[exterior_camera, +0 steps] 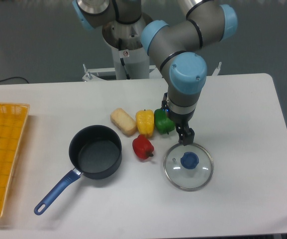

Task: Pick up the red pepper
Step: 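Lift the gripper up from beside the green pepper toward the red pepper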

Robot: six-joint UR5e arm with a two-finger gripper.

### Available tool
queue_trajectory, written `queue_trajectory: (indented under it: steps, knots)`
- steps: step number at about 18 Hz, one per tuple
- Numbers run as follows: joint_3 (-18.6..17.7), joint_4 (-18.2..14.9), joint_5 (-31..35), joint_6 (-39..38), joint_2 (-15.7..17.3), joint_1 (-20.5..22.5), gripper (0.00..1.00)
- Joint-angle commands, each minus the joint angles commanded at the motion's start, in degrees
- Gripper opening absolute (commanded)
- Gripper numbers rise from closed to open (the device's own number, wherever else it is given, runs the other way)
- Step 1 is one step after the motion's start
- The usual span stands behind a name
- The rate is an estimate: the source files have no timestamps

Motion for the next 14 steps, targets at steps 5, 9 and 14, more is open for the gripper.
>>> queue_trajectory:
  steps: [5,9,14]
  knots:
    - [-0.3,0.0,-1.0,-3.4,0.1,-0.1,1.0]
    - [-2.3,1.2,-3.0,-13.8,0.2,-0.3,1.0]
    - [-5.9,3.5,-3.1,-25.8,0.5,-1.8,1.0]
